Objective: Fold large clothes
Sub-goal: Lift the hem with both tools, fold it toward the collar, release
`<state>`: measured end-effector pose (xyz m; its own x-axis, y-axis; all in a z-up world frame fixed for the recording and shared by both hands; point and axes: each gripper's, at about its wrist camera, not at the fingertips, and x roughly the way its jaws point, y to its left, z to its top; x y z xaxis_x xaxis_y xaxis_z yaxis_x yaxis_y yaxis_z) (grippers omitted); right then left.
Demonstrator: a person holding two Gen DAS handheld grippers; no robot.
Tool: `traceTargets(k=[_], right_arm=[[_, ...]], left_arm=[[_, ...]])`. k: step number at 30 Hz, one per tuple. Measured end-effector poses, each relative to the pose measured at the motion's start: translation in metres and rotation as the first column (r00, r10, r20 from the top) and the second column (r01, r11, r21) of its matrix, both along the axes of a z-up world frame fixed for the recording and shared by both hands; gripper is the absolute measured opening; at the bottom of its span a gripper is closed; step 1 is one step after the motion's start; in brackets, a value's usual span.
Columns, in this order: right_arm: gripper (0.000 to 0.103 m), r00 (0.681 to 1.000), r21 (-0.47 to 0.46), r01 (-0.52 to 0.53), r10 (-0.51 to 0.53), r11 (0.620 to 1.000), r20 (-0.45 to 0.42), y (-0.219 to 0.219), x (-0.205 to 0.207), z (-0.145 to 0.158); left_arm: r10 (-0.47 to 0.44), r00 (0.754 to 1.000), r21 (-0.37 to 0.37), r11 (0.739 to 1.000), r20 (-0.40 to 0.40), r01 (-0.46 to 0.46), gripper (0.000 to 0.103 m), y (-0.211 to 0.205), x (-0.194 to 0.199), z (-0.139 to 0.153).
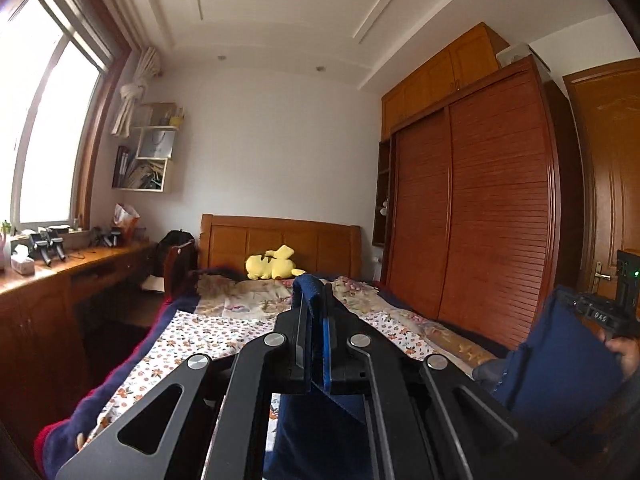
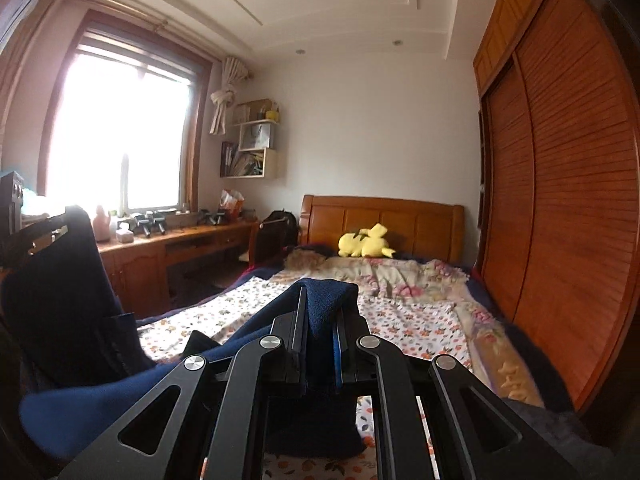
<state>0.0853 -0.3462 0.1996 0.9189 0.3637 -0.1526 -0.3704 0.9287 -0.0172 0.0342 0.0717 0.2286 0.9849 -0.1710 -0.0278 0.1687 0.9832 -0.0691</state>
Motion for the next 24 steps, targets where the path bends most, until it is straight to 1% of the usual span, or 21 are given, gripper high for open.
traceTargets(k=[2, 5, 7, 10, 13, 17, 21, 24], right_arm=[[0.007, 1.0, -0.009, 0.004, -0.004, 1.0, -0.015, -0.002, 0.007, -0.007], [0.007, 0.998, -0.022, 0.008, -0.01, 1.0, -0.068, -0.002, 0.029, -0.029], [0.007, 0.994, -0.044, 0.016, -0.02, 0.999, -0.106, 0.002, 0.052, -0.052], [0.008, 0.987, -0.079, 0.017, -0.03, 0.997, -0.156, 0.009, 0.084, -0.09], [0.008, 0.978, -0.095, 0.017, -0.037, 0.995, -0.205, 0.013, 0.112, -0.123], [0.008, 0.967, -0.134, 0.011, -0.045, 0.991, -0.252, 0.02, 0.14, -0.165], [0.008, 0.955, -0.188, 0.012, -0.067, 0.982, -0.289, 0.027, 0.158, -0.194], [0.008, 0.942, -0.188, 0.003, -0.066, 0.982, -0.329, 0.027, 0.172, -0.212]], left_arm=[[0.003, 1.0, 0.007, 1.0, -0.026, -0.003, 0.003, -0.001, 0.008, -0.004], [0.024, 0.996, 0.021, 1.0, -0.088, -0.022, 0.003, 0.0, 0.037, -0.026], [0.026, 0.99, 0.017, 1.0, -0.14, -0.023, 0.003, 0.004, 0.063, -0.046], [0.053, 0.975, 0.051, 0.998, -0.215, -0.043, 0.004, 0.004, 0.108, -0.083], [0.058, 0.96, 0.055, 0.997, -0.274, -0.044, 0.004, 0.011, 0.145, -0.117], [0.072, 0.944, 0.072, 0.996, -0.321, -0.051, 0.004, 0.015, 0.182, -0.152], [0.071, 0.926, 0.099, 0.994, -0.372, -0.037, 0.004, 0.012, 0.214, -0.182], [0.074, 0.916, 0.112, 0.993, -0.393, -0.032, 0.004, 0.011, 0.229, -0.199]])
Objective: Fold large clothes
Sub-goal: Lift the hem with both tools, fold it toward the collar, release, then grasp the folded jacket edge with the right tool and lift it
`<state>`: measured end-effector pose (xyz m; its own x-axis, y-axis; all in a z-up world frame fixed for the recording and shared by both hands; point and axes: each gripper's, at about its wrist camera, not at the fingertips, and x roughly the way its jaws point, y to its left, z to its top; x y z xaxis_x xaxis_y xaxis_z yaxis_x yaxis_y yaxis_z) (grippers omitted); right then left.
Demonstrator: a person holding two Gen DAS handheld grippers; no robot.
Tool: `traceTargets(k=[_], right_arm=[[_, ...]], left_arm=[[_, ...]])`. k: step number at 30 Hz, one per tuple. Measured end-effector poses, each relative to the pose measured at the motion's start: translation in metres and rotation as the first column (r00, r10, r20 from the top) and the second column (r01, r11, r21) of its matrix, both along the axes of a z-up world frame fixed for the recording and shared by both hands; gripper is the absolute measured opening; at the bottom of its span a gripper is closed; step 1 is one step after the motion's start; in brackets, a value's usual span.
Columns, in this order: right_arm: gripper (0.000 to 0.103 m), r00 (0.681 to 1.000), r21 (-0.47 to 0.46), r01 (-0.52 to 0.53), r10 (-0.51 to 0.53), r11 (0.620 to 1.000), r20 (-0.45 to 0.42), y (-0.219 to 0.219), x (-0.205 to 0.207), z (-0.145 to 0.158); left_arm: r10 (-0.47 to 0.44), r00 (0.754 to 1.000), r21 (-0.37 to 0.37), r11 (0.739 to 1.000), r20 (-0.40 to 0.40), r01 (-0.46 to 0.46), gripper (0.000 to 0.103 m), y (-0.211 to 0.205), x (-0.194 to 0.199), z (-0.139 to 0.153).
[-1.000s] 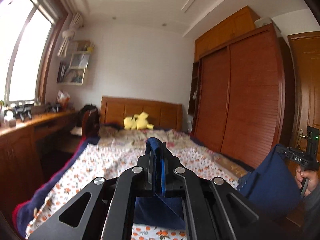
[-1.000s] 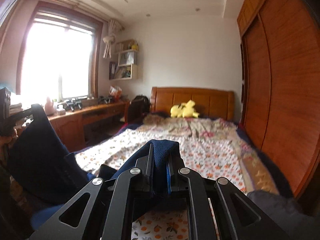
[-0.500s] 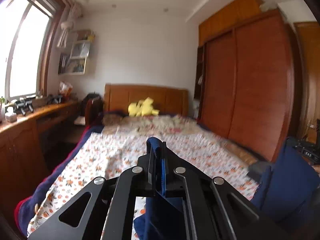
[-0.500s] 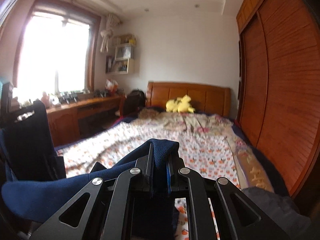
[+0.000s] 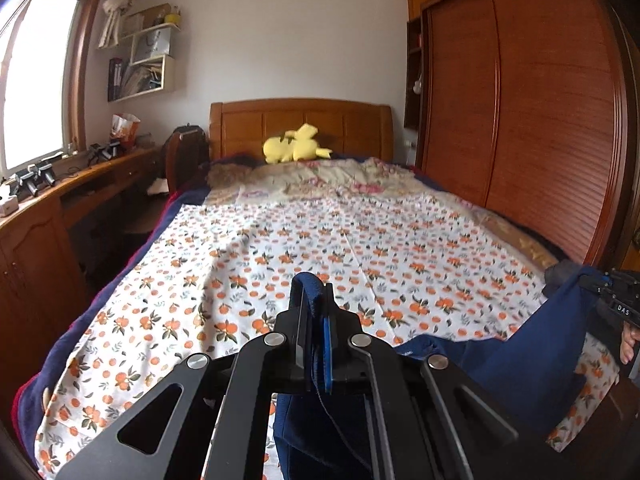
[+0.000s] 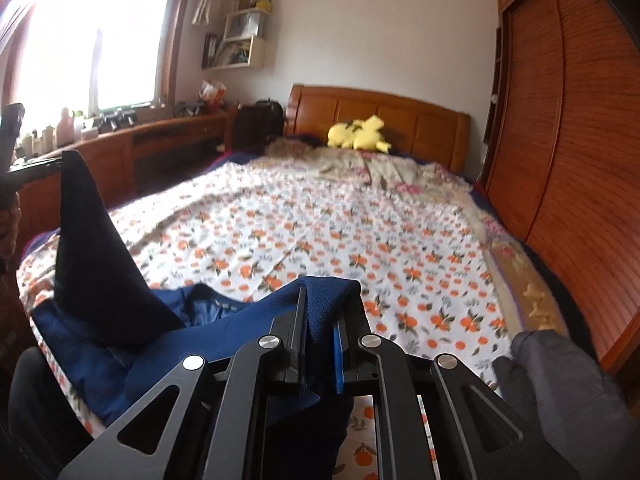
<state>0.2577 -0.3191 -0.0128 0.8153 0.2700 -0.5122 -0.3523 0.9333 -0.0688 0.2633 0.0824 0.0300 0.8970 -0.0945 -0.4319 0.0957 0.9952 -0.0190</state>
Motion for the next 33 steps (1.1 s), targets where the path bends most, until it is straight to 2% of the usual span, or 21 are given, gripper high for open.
traceTargets(k=[10, 16, 19, 20, 21, 23, 25, 29, 33], right_arm=[[0.01, 0.994, -0.032, 0.016, -0.02, 0.999, -0.108, 0.006, 0.026, -0.057], [0.013, 0.992, -0.046, 0.03, -0.036, 0.998, -0.124, 0.006, 0.025, -0.073], [0.015, 0.992, -0.052, 0.039, -0.045, 0.998, -0.119, 0.007, 0.022, -0.075], [0.017, 0.992, -0.052, 0.044, -0.049, 0.998, -0.117, 0.007, 0.02, -0.074], [0.022, 0.992, -0.053, 0.048, -0.054, 0.997, -0.115, 0.007, 0.018, -0.074], [0.028, 0.992, -0.06, 0.052, -0.058, 0.997, -0.112, 0.008, 0.014, -0.075], [0.038, 0.993, -0.07, 0.06, -0.067, 0.996, -0.101, 0.01, 0.007, -0.075], [0.048, 0.994, -0.089, 0.072, -0.079, 0.993, -0.081, 0.016, -0.008, -0.073], [0.06, 0.994, -0.123, 0.084, -0.091, 0.989, -0.053, 0.026, -0.025, -0.071]], left_arm=[[0.009, 0.997, 0.011, 1.0, -0.07, -0.008, 0.004, 0.006, 0.016, -0.047], [0.036, 0.995, 0.022, 0.999, -0.09, -0.034, 0.008, 0.009, 0.008, -0.069], [0.034, 0.994, 0.035, 0.999, -0.099, -0.031, 0.023, 0.008, 0.002, -0.08], [0.037, 0.995, 0.043, 0.999, -0.098, -0.033, 0.042, 0.006, -0.002, -0.083], [0.043, 0.995, 0.052, 0.998, -0.091, -0.038, 0.066, 0.004, -0.006, -0.086], [0.044, 0.997, 0.057, 0.998, -0.062, -0.04, 0.087, 0.003, -0.016, -0.091], [0.031, 0.998, 0.051, 0.998, -0.053, -0.028, 0.092, 0.0, -0.025, -0.096], [0.015, 0.999, 0.05, 0.999, -0.04, -0.013, 0.1, -0.006, -0.039, -0.106], [-0.015, 0.999, 0.021, 1.0, -0.047, 0.016, 0.101, -0.012, -0.052, -0.116]])
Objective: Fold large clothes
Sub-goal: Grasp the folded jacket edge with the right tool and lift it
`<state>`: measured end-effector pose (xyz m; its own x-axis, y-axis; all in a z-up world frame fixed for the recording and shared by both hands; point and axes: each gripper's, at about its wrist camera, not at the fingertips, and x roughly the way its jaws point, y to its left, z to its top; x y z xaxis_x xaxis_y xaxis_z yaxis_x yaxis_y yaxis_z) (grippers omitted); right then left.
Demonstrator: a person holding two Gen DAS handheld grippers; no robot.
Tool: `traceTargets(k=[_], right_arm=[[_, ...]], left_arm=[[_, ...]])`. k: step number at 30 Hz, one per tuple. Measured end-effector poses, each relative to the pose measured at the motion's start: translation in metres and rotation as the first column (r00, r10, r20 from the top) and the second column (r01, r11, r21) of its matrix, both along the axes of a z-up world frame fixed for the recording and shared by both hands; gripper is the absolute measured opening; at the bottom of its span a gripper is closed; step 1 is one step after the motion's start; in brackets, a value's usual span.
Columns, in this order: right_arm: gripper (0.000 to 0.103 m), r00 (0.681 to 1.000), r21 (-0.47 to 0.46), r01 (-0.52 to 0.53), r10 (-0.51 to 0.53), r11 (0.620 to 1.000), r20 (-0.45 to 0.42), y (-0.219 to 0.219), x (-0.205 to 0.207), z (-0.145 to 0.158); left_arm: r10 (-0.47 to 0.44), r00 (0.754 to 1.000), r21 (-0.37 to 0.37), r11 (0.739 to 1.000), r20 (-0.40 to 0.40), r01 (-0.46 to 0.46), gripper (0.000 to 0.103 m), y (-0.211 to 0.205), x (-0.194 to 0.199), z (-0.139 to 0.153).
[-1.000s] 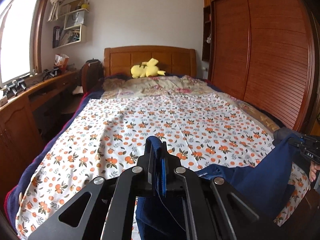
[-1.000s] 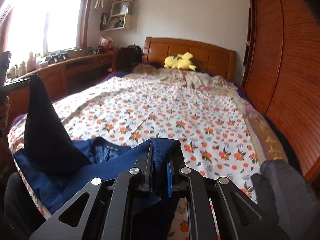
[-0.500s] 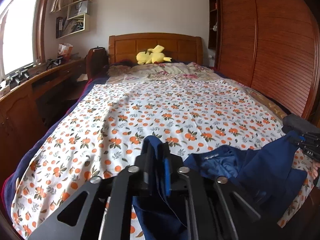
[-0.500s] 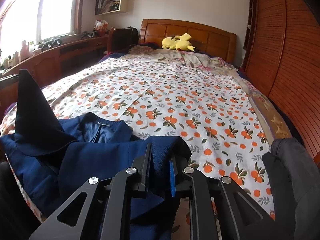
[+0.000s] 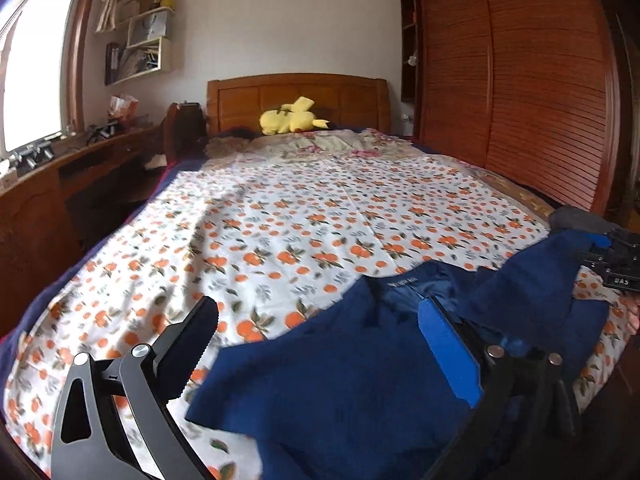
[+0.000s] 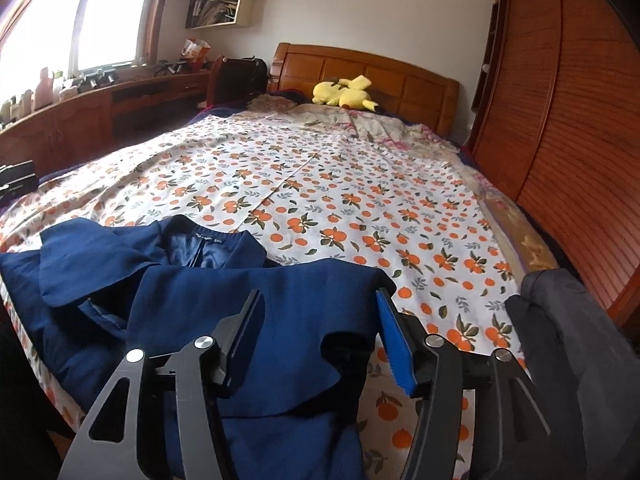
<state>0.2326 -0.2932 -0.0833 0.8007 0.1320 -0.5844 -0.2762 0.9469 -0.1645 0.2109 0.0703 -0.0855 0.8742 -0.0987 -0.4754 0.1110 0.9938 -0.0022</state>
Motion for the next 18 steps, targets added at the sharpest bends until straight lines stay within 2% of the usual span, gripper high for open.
traceTargets(k=[1, 8, 12, 18], right_arm=[[0.065, 1.0, -0.008, 0.002, -0.002, 1.0, 0.005, 0.002, -0.003, 0.0], [0.065, 0.999, -0.022, -0.049, 0.049, 0.999, -0.018, 0.027, -0.033, -0.002], [0.065, 0.995, -0.037, -0.095, 0.094, 0.995, -0.027, 0.047, -0.046, -0.005], [0.064, 0.983, -0.033, -0.161, 0.157, 0.986, -0.099, 0.07, -0.049, -0.024]], left_arm=[[-0.005, 1.0, -0.004, 1.0, 0.0, 0.005, 0.101, -0.002, -0.003, -0.001], [-0.065, 0.998, -0.053, 0.996, 0.027, 0.066, 0.101, -0.014, -0.031, 0.003], [-0.097, 0.995, -0.075, 0.992, 0.015, 0.097, 0.101, -0.021, -0.04, -0.002], [-0.116, 0.993, -0.046, 0.992, -0.013, 0.115, 0.101, -0.035, -0.043, -0.014]])
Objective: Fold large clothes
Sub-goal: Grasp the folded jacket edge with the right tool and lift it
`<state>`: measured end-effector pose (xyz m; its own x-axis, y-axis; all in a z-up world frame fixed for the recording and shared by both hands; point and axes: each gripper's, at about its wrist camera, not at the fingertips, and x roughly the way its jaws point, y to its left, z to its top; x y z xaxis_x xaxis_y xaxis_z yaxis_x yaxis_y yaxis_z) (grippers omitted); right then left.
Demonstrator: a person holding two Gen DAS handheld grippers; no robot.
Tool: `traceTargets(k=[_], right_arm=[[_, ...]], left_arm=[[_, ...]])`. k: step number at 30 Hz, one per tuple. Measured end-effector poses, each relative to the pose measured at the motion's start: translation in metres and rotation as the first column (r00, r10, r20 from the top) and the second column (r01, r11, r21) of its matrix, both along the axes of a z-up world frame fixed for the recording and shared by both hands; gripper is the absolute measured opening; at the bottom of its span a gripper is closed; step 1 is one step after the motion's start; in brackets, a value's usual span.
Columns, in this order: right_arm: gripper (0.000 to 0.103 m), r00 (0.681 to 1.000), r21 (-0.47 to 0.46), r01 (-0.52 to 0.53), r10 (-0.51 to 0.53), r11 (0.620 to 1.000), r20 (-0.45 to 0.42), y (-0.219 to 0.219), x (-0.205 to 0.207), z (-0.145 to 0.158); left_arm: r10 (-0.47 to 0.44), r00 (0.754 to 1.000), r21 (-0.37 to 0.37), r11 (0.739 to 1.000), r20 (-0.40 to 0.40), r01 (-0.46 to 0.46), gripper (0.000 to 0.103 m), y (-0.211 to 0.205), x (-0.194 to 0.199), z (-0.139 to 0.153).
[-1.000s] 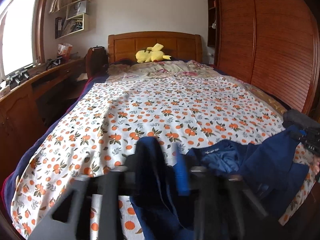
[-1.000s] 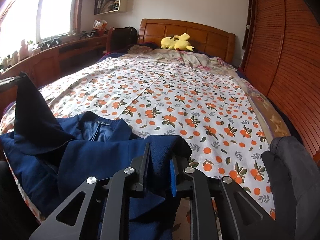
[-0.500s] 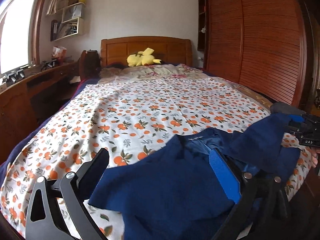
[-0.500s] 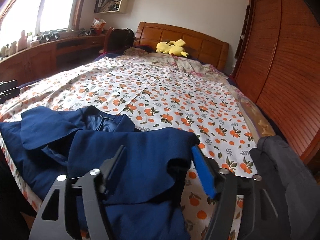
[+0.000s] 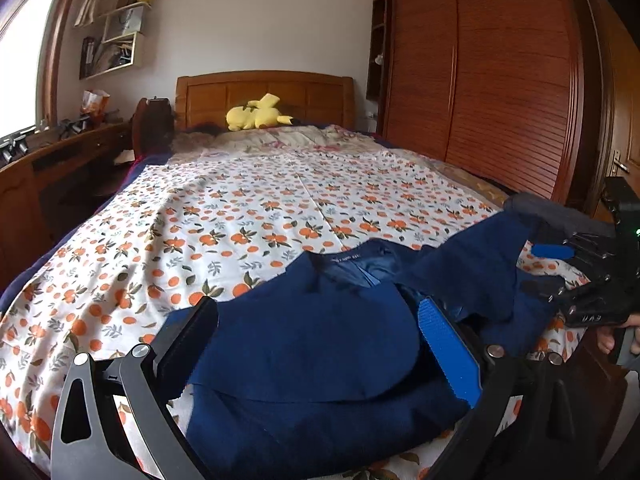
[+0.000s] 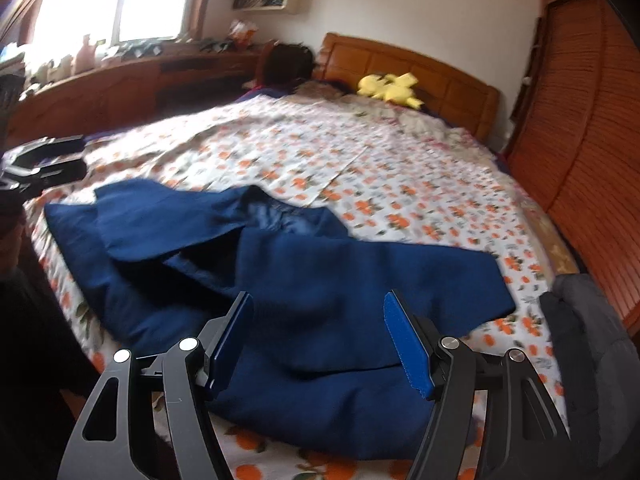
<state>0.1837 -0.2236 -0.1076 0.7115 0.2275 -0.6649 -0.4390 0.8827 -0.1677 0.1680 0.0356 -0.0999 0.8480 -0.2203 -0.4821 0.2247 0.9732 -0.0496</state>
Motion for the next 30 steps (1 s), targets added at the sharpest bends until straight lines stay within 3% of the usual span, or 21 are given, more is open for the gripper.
traceTargets(k=[3, 6, 8, 9, 14, 19, 30], right_arm=[[0.06, 0.994, -0.01, -0.047, 0.045, 0.999, -0.099, 0.011, 0.007, -0.023], [0.045, 0.986, -0.07, -0.063, 0.051, 0.996, -0.16, 0.019, 0.015, -0.045], [0.023, 0.985, -0.124, -0.072, 0.051, 0.99, -0.165, 0.022, 0.019, -0.052], [0.001, 0.984, -0.129, -0.078, 0.056, 0.989, -0.167, 0.021, 0.022, -0.05], [0.001, 0.998, -0.116, -0.03, 0.023, 0.993, -0.065, 0.01, 0.047, -0.014], [0.001, 1.0, -0.112, -0.002, 0.001, 0.994, -0.004, 0.016, 0.096, 0.017], [0.002, 0.999, -0.128, -0.013, 0.017, 0.992, 0.035, 0.056, 0.169, 0.031]], left_arm=[[-0.014, 1.0, 0.017, 1.0, -0.011, 0.014, 0.101, -0.007, 0.0, -0.005], [-0.02, 1.0, 0.02, 1.0, -0.016, 0.02, 0.101, -0.008, 0.001, -0.008], [-0.021, 1.0, 0.017, 1.0, -0.017, 0.021, 0.101, -0.009, 0.002, -0.008], [-0.022, 1.0, 0.015, 1.0, -0.017, 0.022, 0.101, -0.009, 0.002, -0.008], [-0.018, 1.0, 0.01, 1.0, -0.01, 0.019, 0.101, -0.007, 0.003, -0.006], [-0.014, 1.0, 0.003, 1.0, -0.003, 0.014, 0.101, -0.005, 0.002, -0.003], [0.013, 1.0, -0.012, 1.0, -0.006, -0.013, 0.101, 0.007, 0.003, -0.003]])
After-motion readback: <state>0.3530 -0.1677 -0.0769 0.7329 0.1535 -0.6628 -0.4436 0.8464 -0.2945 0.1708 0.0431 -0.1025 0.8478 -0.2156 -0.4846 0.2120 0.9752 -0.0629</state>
